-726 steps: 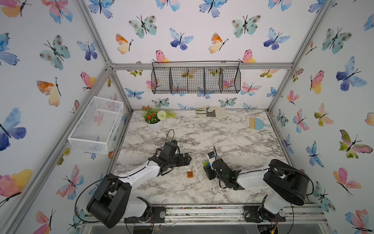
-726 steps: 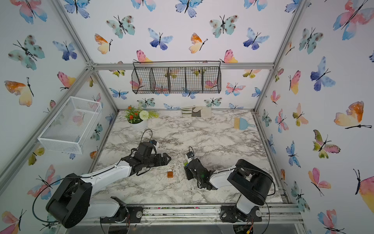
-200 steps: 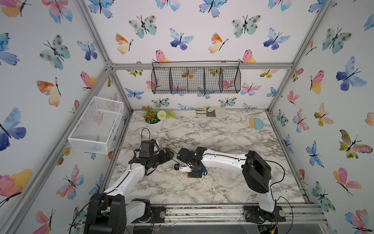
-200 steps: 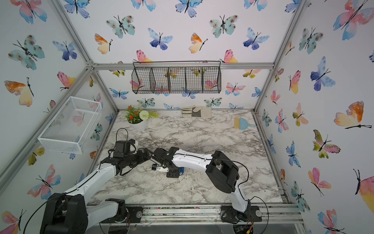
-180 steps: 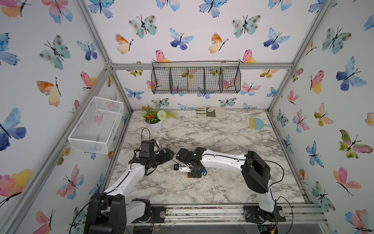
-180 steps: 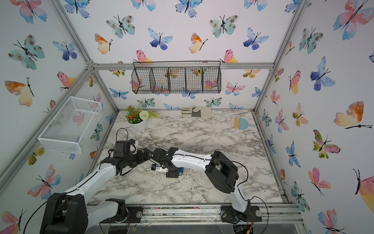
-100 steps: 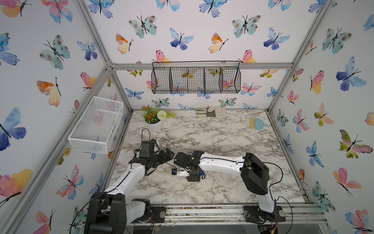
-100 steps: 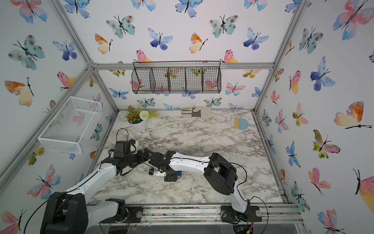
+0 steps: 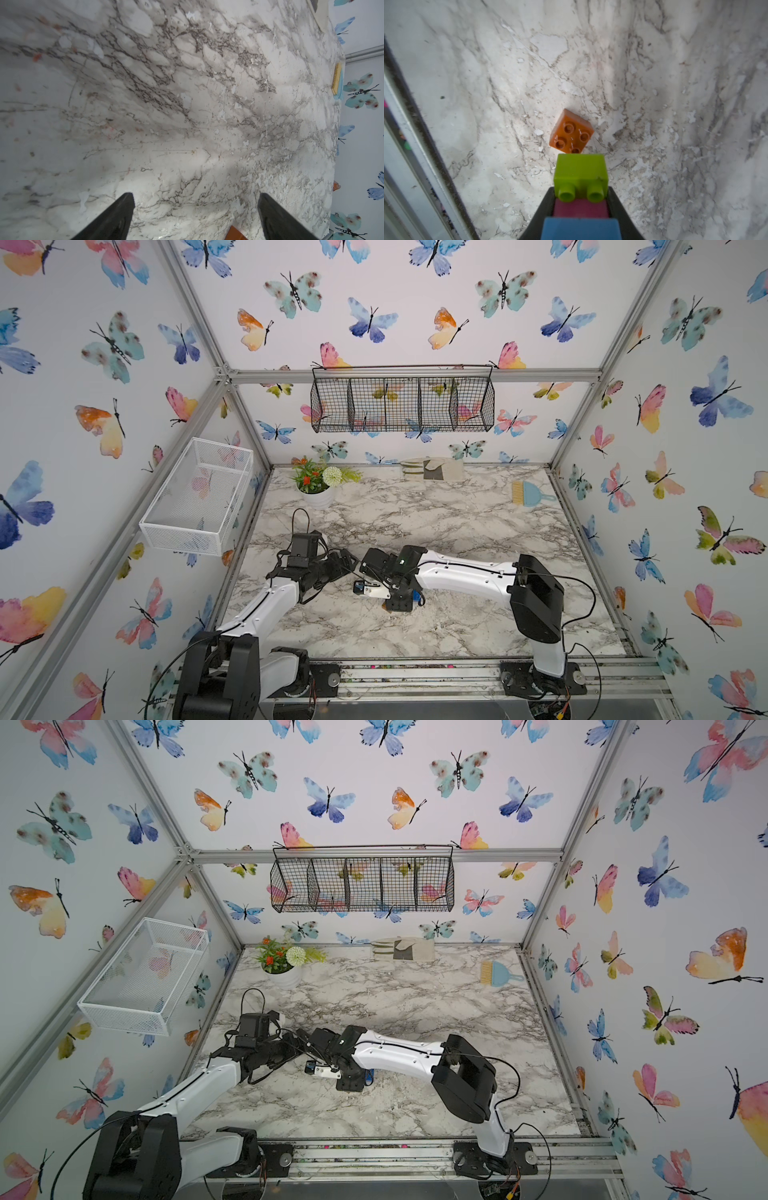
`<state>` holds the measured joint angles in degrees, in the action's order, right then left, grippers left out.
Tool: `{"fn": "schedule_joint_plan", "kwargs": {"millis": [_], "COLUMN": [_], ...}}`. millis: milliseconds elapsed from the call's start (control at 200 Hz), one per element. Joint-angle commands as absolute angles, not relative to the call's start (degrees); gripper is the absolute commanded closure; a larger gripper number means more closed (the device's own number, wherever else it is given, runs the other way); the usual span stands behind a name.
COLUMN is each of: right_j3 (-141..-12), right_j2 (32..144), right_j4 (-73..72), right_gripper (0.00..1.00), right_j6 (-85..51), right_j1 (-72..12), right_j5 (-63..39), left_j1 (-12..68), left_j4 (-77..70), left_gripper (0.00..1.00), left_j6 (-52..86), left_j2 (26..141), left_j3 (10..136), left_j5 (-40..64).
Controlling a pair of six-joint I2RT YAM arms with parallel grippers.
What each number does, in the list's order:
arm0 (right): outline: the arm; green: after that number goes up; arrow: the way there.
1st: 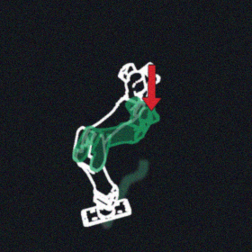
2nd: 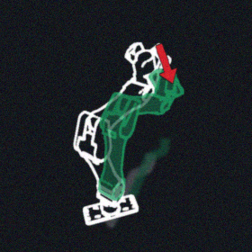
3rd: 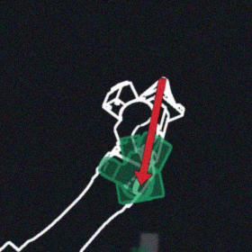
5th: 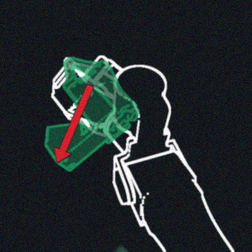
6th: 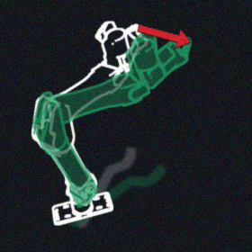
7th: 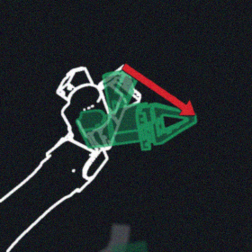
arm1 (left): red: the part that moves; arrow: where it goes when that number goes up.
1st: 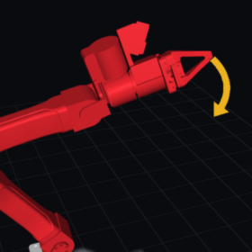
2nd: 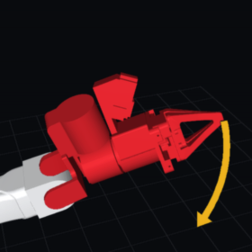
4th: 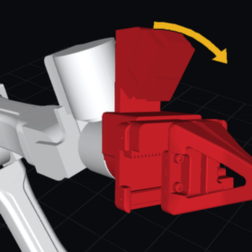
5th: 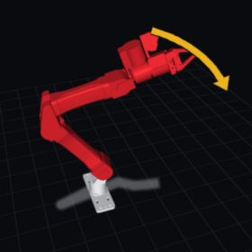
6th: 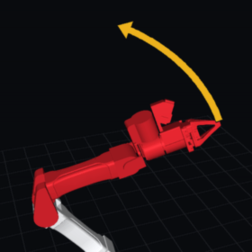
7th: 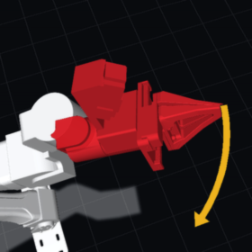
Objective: Assemble the letter y with lego
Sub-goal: Adjust the lego brick at the center of the board.
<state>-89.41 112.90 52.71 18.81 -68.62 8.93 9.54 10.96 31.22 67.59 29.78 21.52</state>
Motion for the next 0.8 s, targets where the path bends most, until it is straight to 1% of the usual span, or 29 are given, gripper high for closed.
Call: {"fn": "schedule_joint_plan", "kwargs": {"millis": [0, 105, 215, 250, 325, 400, 531, 561, 616, 701, 796], "right_j3": [-88.2, -87.2, -86.5, -86.8, -86.4, -84.4, -81.6, -81.3, -81.0, -81.2, -81.3], "right_j2": [109.2, 102.6, 98.2, 97.4, 95.5, 93.0, 90.1, 89.9, 90.1, 90.5, 90.5], "right_j4": [52.5, 47.8, 46.8, 48.1, 49.7, 48.7, 46.4, 46.1, 46.2, 46.8, 46.7], "right_gripper": [0.75, 0.75, 0.77, 0.77, 0.77, 0.77, 0.77, 0.77, 0.77, 0.76, 0.76], "right_j6": [12.3, 7.8, 4.0, 2.6, 0.4, 0.1, -0.3, -0.5, -0.6, -0.8, -0.8], "right_j1": [-67.6, -64.2, -62.6, -61.8, -60.5, -59.9, -59.6, -59.5, -59.5, -59.5, -59.5], "right_j5": [19.3, 16.6, 22.0, 23.7, 26.8, 26.8, 25.1, 24.9, 24.7, 24.6, 23.9], "left_j1": [14.6, 23.8, 31.5, 33.2, 36.5, 39.7, 43.8, 44.4, 45.2, 46.6, 48.3], "left_j4": [9.7, 7.4, 4.3, 4.0, 5.0, 7.0, 12.7, 13.7, 15.4, 18.6, 21.6], "left_gripper": [0.09, 0.09, 0.17, 0.18, 0.25, 0.37, 0.45, 0.50, 0.55, 0.58, 0.58], "left_j6": [34.0, 37.2, 37.8, 37.7, 36.9, 35.7, 33.2, 32.9, 32.3, 31.5, 31.3], "left_j2": [67.0, 68.6, 72.5, 74.0, 77.3, 79.8, 82.3, 82.5, 82.5, 82.6, 83.0], "left_j3": [28.2, 27.8, 28.2, 28.7, 31.1, 33.5, 37.3, 37.8, 38.5, 39.6, 40.5], "left_j5": [20.5, 17.4, 16.2, 16.6, 17.4, 17.0, 13.0, 12.1, 11.3, 8.8, 5.3]}}
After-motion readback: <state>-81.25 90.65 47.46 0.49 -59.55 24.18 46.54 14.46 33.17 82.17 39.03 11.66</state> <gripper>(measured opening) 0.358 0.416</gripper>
